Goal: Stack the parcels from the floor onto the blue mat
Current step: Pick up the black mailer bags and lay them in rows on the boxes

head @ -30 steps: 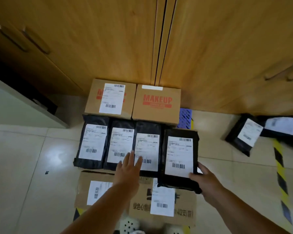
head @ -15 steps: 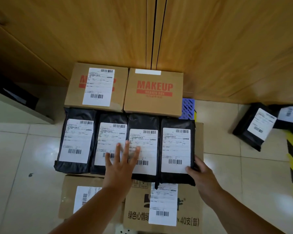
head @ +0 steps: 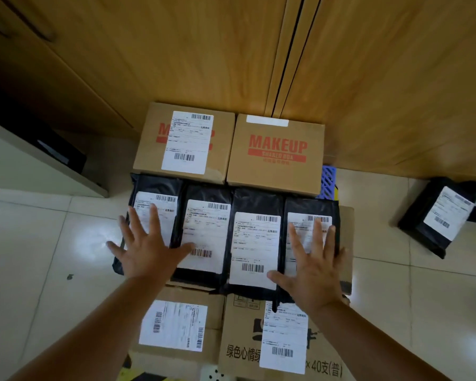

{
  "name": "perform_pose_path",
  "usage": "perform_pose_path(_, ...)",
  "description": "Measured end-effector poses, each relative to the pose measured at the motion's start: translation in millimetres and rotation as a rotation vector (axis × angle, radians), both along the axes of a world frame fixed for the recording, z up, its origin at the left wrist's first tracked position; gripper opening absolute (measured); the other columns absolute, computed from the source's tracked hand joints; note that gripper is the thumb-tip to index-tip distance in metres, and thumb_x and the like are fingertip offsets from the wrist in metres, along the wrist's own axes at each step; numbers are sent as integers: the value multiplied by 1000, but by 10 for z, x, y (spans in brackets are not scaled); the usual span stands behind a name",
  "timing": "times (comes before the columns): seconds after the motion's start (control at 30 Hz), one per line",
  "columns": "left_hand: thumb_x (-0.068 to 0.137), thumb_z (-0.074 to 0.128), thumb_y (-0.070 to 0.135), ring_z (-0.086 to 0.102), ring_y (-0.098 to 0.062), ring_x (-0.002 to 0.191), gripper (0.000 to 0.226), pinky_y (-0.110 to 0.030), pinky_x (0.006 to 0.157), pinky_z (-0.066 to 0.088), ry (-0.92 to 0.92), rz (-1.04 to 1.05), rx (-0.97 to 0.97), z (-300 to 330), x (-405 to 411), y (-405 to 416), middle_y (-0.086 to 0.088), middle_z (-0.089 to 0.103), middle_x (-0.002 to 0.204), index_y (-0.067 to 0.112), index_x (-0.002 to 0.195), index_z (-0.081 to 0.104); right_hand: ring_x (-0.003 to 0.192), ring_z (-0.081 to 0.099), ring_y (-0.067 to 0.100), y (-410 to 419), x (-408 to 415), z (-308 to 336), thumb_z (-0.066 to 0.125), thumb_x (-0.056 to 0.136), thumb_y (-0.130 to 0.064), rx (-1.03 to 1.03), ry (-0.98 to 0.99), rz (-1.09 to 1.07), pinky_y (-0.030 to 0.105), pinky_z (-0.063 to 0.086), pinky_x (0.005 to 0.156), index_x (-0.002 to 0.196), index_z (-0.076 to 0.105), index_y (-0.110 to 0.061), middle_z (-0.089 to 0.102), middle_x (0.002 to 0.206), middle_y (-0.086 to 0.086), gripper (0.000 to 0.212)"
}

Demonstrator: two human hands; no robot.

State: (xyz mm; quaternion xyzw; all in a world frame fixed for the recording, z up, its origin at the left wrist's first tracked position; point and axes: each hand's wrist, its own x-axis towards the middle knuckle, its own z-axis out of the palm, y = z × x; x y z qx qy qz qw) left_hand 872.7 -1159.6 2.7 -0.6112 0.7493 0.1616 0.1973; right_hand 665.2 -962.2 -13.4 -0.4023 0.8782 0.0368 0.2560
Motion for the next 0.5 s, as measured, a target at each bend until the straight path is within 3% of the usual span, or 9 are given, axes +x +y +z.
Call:
perform_pose_path(0.13, 60, 58, 80, -13, -31, 145, 125, -63, 111, 8, -4, 73, 66, -108, 174, -272, -6, -22, 156, 31, 148, -17, 139, -28, 39, -173, 100, -11, 3, 50, -96, 129, 7, -34, 69, 6, 107, 140, -27, -35, -38, 148, 11, 112)
perform_pose_path(0.3, 57, 72, 70, 4, -38, 144, 129, -60, 107, 28, 84, 134, 162, -246, 113, -319, -3, -22, 156, 36, 147, -14, 140, -26, 38, -209, 139, -26, -4, 47, -96, 177, 2, -59, 69, 7, 107, 138, -32, -36, -36, 150, 11, 113)
perform_pose_path(0.5, 58, 72, 70, 9, -39, 141, 128, -59, 108, 27, 96, 99, 134, -302, 82, -238, -4, -13, 157, 37, 147, -13, 141, -23, 39, -243, 147, 10, 1, 51, -92, 224, 3, -41, 68, 7, 109, 139, -32, -34, -31, 153, 13, 110)
